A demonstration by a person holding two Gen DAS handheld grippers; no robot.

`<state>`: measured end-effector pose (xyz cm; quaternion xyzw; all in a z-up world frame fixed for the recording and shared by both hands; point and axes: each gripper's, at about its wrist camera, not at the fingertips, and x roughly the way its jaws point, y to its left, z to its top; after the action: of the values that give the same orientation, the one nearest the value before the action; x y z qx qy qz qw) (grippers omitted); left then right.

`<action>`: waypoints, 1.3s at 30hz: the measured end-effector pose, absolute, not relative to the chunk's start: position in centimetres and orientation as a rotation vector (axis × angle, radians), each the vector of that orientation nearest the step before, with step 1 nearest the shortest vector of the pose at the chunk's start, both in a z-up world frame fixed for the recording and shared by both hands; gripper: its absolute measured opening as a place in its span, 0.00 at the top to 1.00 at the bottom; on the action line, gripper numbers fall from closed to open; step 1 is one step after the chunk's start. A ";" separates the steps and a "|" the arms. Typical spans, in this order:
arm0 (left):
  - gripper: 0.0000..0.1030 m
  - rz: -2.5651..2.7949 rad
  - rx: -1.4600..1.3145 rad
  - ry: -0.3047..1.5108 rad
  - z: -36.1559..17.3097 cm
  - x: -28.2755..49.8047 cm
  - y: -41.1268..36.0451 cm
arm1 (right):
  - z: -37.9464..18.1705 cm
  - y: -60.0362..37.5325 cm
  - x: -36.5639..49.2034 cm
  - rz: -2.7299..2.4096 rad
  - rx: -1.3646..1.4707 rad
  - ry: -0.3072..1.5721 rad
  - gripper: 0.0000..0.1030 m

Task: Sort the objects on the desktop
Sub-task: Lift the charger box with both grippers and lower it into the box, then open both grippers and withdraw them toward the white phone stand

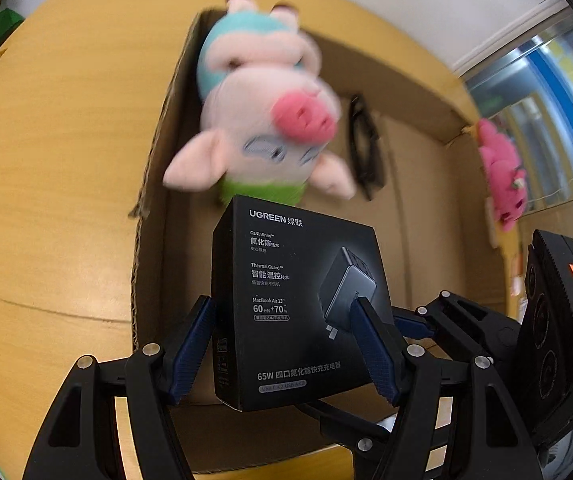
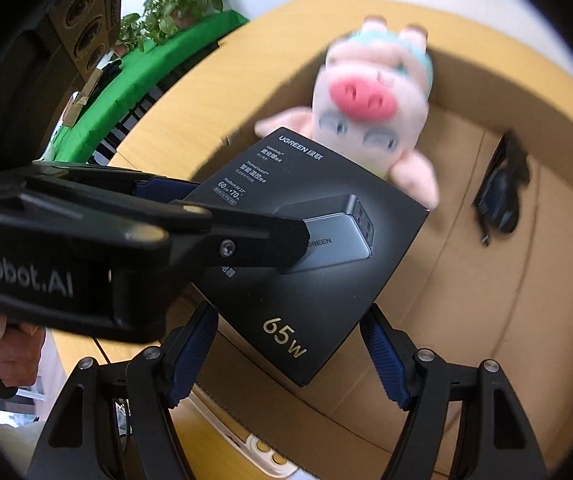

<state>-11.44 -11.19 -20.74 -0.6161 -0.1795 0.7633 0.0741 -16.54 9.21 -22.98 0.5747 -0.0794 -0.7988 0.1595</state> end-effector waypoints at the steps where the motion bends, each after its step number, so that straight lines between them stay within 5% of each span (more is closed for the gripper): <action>1: 0.29 2.285 -1.879 -0.533 -21.1 -11.4 -11.2 | -23.5 9.1 -16.6 -2.265 1.651 -0.234 0.29; 9: 0.29 2.313 -1.993 -0.287 -22.1 -11.2 -9.5 | -26.7 8.2 -17.4 -2.137 1.724 -0.360 0.19; 15: 0.23 2.315 -1.999 -0.340 -20.8 -10.2 -9.9 | -24.1 9.1 -16.5 -2.209 1.649 -0.410 0.19; 23: 0.20 2.546 -1.727 -0.252 -11.1 -7.0 -9.1 | -15.0 12.8 -11.8 -2.485 1.552 -0.272 0.17; 29: 0.05 2.697 -1.481 -0.221 -3.7 -5.1 -6.2 | -9.5 17.0 -7.9 -2.665 1.551 -0.395 0.17; 39: 0.02 2.778 -1.292 -0.183 2.6 -0.4 1.4 | -3.0 19.1 0.1 -2.846 1.371 -0.400 0.17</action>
<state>-0.39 1.40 2.55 -0.4208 -0.0597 0.9045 0.0361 0.07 19.05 -2.99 0.4304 -0.1255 -0.8936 -0.0215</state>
